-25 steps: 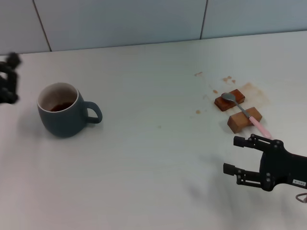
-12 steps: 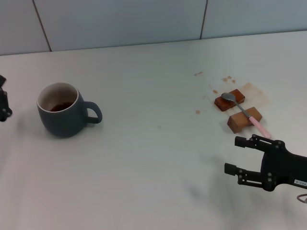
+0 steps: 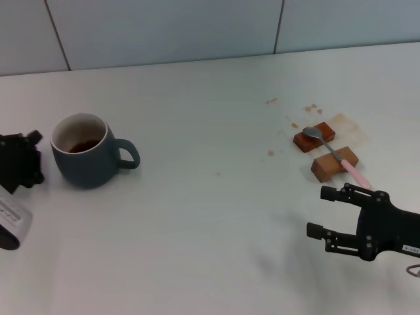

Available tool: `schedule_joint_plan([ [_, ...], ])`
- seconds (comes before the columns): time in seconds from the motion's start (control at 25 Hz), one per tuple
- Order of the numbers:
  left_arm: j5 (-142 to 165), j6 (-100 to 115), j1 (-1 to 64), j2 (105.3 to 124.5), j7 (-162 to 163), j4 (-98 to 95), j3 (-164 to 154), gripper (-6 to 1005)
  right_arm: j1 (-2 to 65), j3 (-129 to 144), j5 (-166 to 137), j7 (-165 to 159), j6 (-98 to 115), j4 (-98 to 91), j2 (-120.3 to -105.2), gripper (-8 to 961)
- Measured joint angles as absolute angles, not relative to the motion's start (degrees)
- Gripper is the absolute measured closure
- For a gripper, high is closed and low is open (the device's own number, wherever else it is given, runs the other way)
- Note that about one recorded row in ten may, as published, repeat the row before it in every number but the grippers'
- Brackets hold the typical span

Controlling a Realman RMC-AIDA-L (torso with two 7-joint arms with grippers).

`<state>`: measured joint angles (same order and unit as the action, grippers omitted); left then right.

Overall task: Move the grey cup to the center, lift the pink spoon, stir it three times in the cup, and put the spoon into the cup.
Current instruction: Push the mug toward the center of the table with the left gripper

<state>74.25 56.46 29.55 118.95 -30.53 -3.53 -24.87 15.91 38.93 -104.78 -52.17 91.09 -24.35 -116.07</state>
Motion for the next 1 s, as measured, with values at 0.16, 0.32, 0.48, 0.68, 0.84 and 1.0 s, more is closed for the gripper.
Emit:
schedule_joint_plan([
  [0.16, 74.25, 56.32, 30.41, 118.98, -30.1, -2.77, -28.3, 1000, 15.85, 38.93, -104.6, -52.19, 91.46, -24.35, -116.08, 162],
  [0.32, 74.26, 56.93, 31.12, 119.12, -30.0, -2.11, -30.73, 1000, 15.66, 38.93, -104.55, -52.2, 91.52, -24.34, -116.17, 162],
  [0.48, 74.27, 57.25, 32.41, 119.12, -29.94, -0.41, -32.63, 1000, 15.5, 38.9, -104.44, -52.2, 92.02, -24.34, -116.19, 162],
  [0.68, 74.27, 58.78, 34.71, 119.2, -29.83, 2.8, -35.1, 1000, 15.39, 38.77, -104.35, -52.2, 92.51, -24.35, -116.19, 162],
  [0.84, 74.26, 59.05, 37.03, 119.2, -29.79, 6.02, -34.95, 1000, 15.38, 38.76, -104.32, -52.2, 92.98, -24.47, -116.19, 162],
  [1.0, 74.27, 59.43, 39.31, 119.19, -30.12, 9.7, -34.61, 1001, 15.33, 38.75, -104.32, -52.2, 93.12, -24.76, -116.19, 162],
])
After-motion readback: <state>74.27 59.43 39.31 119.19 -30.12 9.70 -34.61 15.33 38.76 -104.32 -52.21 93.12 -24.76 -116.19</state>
